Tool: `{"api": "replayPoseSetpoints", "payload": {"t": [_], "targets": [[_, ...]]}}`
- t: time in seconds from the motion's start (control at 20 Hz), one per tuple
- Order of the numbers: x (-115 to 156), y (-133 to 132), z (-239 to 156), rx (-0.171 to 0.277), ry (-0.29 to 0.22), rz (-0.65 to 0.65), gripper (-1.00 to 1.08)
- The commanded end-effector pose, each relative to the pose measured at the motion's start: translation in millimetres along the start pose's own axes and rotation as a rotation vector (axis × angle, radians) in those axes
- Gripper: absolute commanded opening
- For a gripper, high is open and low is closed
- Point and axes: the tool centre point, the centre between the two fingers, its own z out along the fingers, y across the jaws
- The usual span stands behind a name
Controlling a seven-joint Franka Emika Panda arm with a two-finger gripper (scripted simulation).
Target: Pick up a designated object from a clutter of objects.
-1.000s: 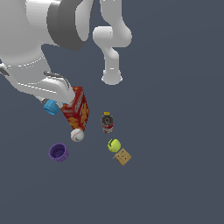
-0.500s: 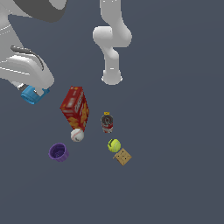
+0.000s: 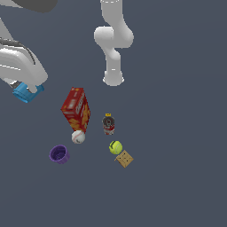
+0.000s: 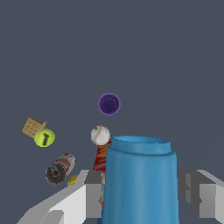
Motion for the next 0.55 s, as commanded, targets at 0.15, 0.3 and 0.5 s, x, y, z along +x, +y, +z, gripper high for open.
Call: {"api": "replayPoseSetpoints", "payload": {"t": [0.15, 0.3, 0.5], "targets": [[2, -6, -4, 0.0, 0.0, 0.0, -1.0], [4, -16, -10, 0.0, 0.0, 0.0, -1.0], [5, -21, -13, 0.0, 0.0, 0.0, -1.0]]}}
